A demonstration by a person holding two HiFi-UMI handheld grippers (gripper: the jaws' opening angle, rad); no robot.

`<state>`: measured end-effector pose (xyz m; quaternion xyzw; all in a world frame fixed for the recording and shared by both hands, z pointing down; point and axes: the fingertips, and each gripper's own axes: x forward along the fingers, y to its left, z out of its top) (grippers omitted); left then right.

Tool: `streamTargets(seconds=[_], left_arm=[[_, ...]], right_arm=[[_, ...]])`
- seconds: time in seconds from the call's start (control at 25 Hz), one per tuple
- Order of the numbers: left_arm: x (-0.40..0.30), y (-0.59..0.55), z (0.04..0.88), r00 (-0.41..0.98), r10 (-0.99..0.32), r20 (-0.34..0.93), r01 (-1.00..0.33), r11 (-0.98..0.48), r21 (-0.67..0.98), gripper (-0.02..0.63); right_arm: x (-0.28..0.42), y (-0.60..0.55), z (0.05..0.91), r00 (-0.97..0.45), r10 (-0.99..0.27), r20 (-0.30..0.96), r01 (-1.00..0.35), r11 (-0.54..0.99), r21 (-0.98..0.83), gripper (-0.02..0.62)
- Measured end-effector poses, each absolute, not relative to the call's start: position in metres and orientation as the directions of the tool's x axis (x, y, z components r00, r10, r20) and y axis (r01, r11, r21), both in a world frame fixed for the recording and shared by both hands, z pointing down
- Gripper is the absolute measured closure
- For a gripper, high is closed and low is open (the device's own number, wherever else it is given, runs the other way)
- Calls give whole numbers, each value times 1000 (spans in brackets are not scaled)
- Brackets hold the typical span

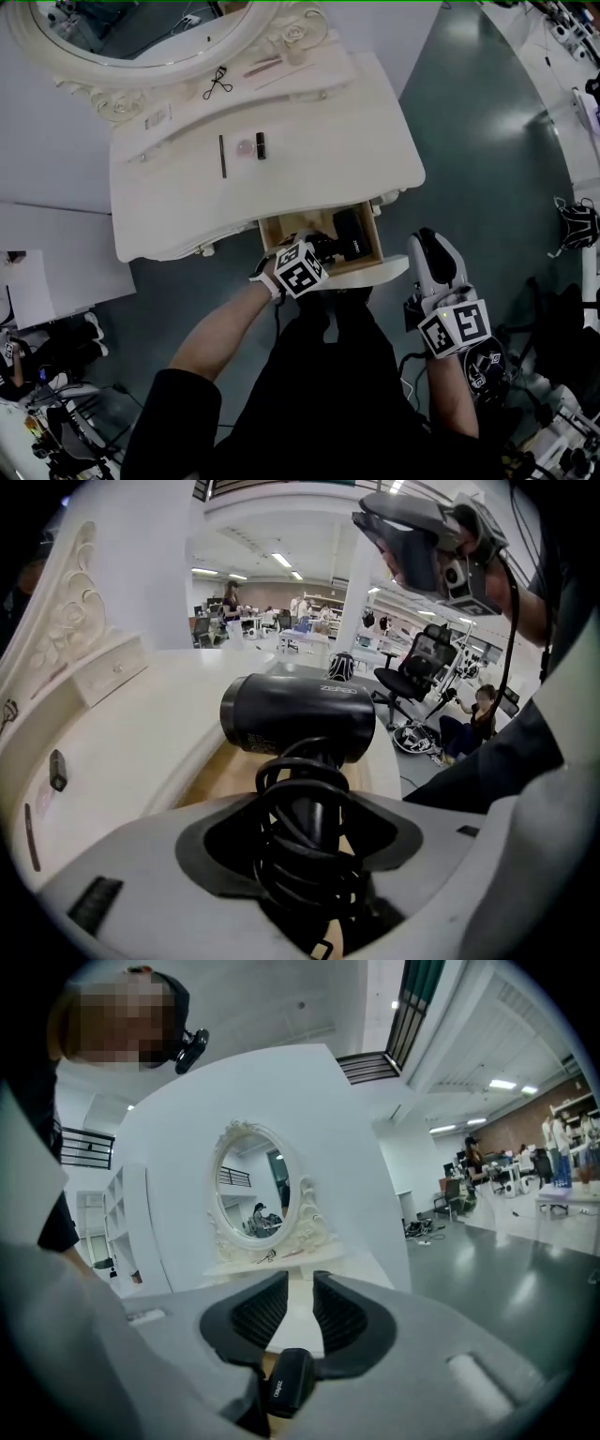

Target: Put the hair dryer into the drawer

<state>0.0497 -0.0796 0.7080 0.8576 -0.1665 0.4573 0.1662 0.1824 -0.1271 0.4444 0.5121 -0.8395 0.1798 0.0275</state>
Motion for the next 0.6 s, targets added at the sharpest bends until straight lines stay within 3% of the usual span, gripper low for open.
streamTargets(seconds=[0.6], left_arm=[[49,-80,798,403,-50,914,-402,-906,128,341]], right_arm=[[202,-128,466,-444,-851,282,-886,370,-280,512]])
